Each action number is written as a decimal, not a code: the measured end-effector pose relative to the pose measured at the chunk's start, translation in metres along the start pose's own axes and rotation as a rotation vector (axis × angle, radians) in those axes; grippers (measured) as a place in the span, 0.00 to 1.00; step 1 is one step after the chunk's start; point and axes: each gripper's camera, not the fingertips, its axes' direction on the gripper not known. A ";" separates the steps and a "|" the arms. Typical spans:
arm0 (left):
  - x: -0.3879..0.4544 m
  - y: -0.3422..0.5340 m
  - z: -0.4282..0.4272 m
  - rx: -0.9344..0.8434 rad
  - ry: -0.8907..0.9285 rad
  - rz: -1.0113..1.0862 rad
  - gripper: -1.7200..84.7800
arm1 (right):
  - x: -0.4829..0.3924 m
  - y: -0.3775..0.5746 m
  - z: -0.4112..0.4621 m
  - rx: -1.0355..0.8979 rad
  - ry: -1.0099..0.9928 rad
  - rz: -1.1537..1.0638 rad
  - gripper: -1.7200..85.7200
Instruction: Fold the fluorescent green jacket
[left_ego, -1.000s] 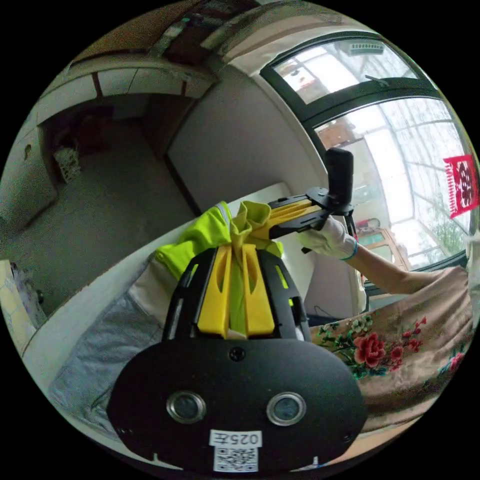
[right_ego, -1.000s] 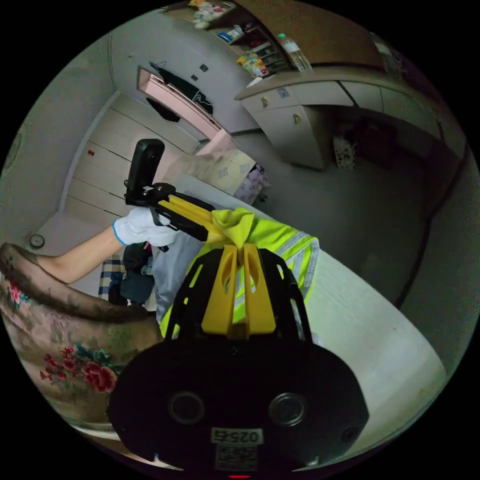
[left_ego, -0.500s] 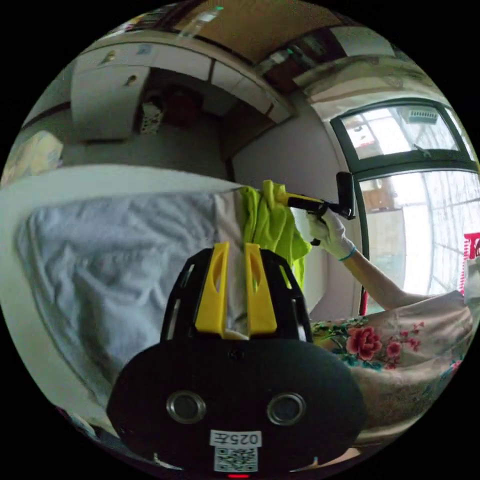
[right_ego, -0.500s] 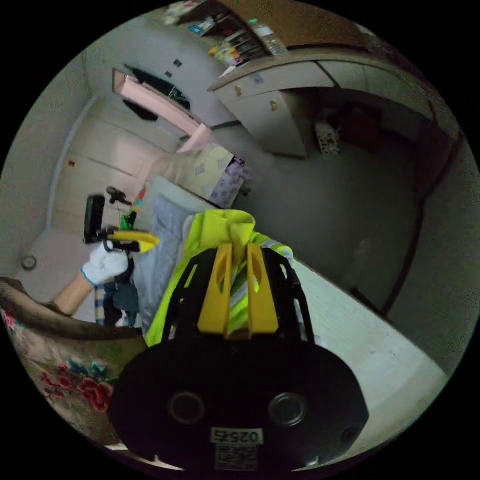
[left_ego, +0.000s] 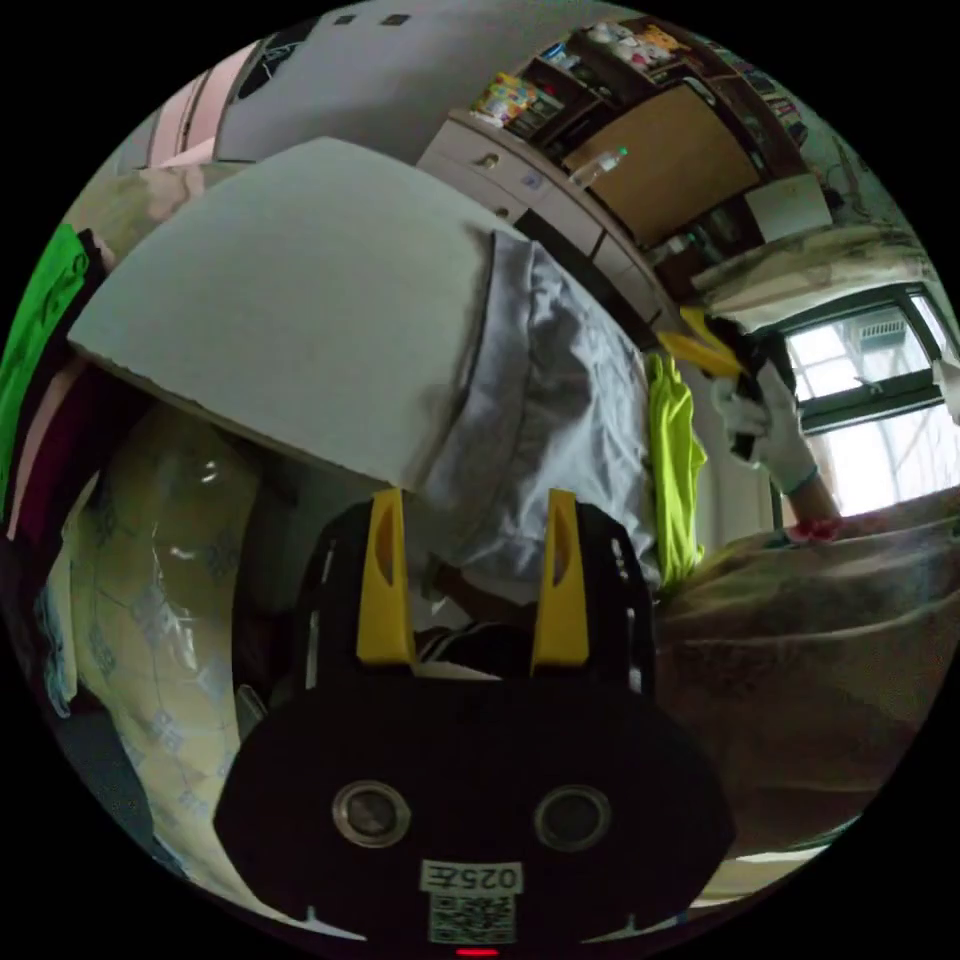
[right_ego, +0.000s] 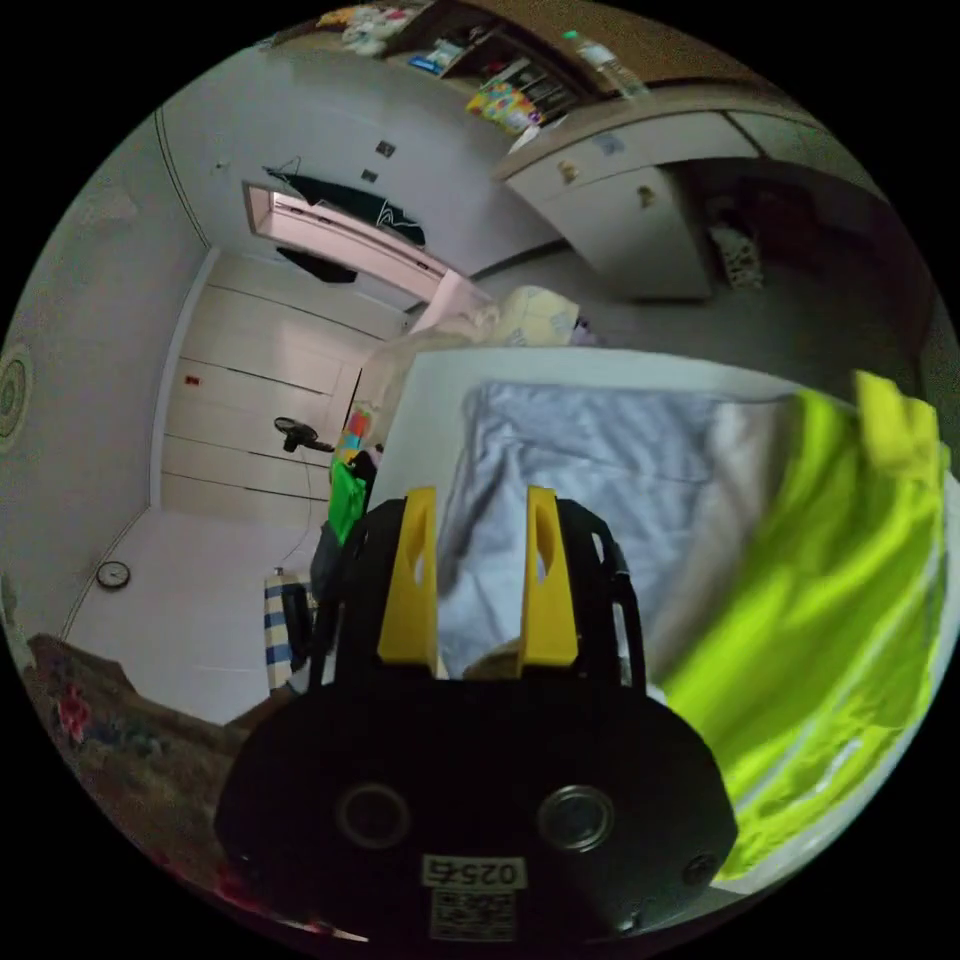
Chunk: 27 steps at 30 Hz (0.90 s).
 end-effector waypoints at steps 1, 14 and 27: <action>-0.007 0.000 0.002 -0.021 0.002 0.003 0.19 | -0.014 -0.006 0.017 -0.011 0.009 -0.003 0.18; -0.106 -0.018 0.020 -0.237 0.390 0.051 0.14 | -0.124 -0.103 0.212 -0.146 0.534 0.156 0.10; -0.130 -0.009 -0.020 -0.306 0.533 0.071 0.03 | -0.179 -0.123 0.259 -0.214 0.858 0.109 0.11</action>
